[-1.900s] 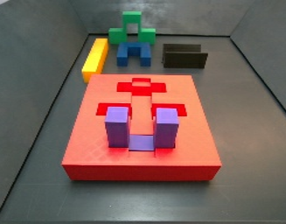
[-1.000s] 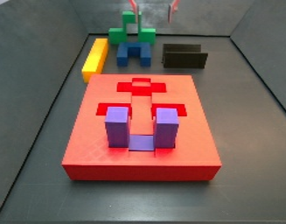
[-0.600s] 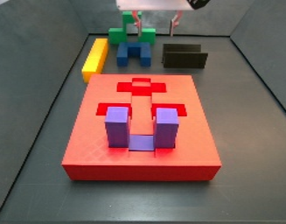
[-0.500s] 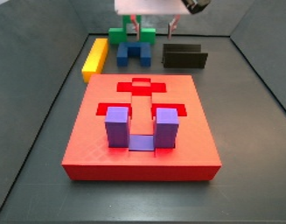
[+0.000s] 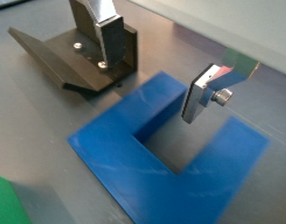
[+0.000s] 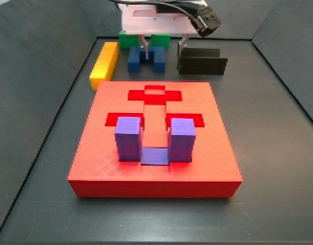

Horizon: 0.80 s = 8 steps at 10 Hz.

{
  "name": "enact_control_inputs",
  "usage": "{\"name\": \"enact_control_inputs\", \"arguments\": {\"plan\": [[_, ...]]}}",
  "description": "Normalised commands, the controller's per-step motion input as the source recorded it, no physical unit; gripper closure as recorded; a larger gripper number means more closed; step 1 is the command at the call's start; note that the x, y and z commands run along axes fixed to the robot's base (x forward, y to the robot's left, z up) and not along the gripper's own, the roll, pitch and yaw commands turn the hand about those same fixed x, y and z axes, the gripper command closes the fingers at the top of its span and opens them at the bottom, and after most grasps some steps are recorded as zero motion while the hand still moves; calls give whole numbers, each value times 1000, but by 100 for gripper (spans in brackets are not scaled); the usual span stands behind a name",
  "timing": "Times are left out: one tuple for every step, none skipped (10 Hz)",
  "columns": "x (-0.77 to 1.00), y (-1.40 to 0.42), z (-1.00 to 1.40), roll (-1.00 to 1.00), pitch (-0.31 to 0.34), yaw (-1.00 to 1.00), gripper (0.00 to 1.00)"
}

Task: Pick up the blue object. Move up. Place the blue object on the fixture. Regrasp the blue object. Move to above the board. Insert the blue object.
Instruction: Pick up the blue object.

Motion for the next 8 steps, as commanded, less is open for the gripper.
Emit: {"name": "enact_control_inputs", "arguments": {"plan": [[-311,-174,0,101,-20,-163,0],[-140,-211,-69,146,-9,-109,0],[-14,-77,-60,133,0,-31,0],[11,0,-46,106,0,-17,0],[169,0,0,86,0,0,0],[271,0,-74,96,0,0,0],[289,0,-129,107,0,0,0],[357,6,-154,86,0,0,0]]}}
